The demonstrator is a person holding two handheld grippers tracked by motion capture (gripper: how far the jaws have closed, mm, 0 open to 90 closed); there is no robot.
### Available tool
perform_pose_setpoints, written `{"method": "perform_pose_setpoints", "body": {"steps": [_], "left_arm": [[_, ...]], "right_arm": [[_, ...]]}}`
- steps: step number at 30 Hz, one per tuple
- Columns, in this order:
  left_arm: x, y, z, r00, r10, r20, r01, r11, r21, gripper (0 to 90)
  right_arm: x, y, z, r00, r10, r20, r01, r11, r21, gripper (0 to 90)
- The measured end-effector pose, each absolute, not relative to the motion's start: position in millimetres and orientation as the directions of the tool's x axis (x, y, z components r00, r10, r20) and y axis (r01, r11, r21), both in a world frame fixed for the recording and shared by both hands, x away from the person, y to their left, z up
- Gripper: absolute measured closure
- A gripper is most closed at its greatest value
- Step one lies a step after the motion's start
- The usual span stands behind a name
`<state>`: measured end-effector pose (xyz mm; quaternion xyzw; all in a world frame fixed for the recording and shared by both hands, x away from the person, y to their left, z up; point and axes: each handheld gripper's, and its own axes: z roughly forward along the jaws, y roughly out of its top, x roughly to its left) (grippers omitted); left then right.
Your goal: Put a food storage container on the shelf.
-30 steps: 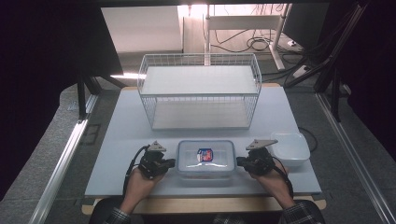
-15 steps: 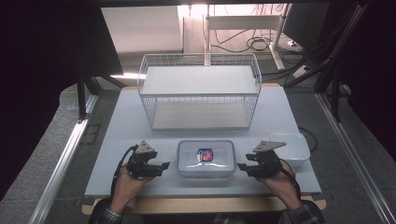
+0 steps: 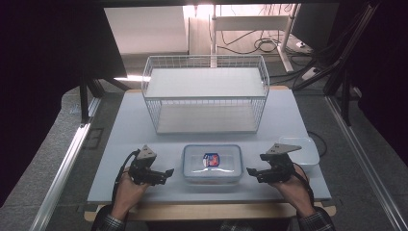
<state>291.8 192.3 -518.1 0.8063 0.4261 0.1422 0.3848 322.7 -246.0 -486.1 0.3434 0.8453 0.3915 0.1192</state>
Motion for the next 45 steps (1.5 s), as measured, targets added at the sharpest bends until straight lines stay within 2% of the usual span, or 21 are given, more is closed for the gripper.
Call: {"method": "perform_pose_setpoints", "body": {"steps": [3,7,20,22,25,27,34,44,45], "left_arm": [[292,194,-518,0.605,0.791,-0.092,0.548,-0.329,0.769,4.0],[293,195,-517,0.598,0.795,-0.106,0.565,-0.324,0.759,4.2],[292,190,-505,0.614,0.777,-0.139,0.579,-0.325,0.748,3.6],[292,191,-500,0.624,0.764,-0.161,0.576,-0.311,0.756,2.9],[294,189,-492,0.658,0.714,-0.241,0.572,-0.265,0.777,2.7],[296,185,-490,0.669,0.703,-0.241,0.568,-0.275,0.776,3.1],[306,165,-492,0.690,0.676,-0.261,0.590,-0.315,0.744,3.2],[333,144,-503,0.697,0.626,-0.349,0.644,-0.335,0.688,2.3],[336,143,-506,0.691,0.614,-0.383,0.661,-0.320,0.679,2.2]], "right_arm": [[324,-248,-483,-0.724,0.685,0.080,0.485,0.423,0.765,14.3],[325,-249,-482,-0.721,0.687,0.093,0.487,0.407,0.773,10.5],[325,-244,-473,-0.746,0.652,0.133,0.472,0.377,0.797,6.7],[326,-241,-473,-0.747,0.650,0.141,0.481,0.381,0.790,6.9],[325,-234,-469,-0.747,0.652,0.131,0.477,0.389,0.788,5.4],[324,-229,-469,-0.749,0.650,0.126,0.478,0.400,0.782,2.7],[326,-215,-470,-0.761,0.628,0.161,0.509,0.425,0.748,2.3],[346,-198,-477,-0.752,0.618,0.228,0.575,0.447,0.685,6.2],[350,-197,-482,-0.749,0.613,0.251,0.592,0.449,0.670,5.6]]}}
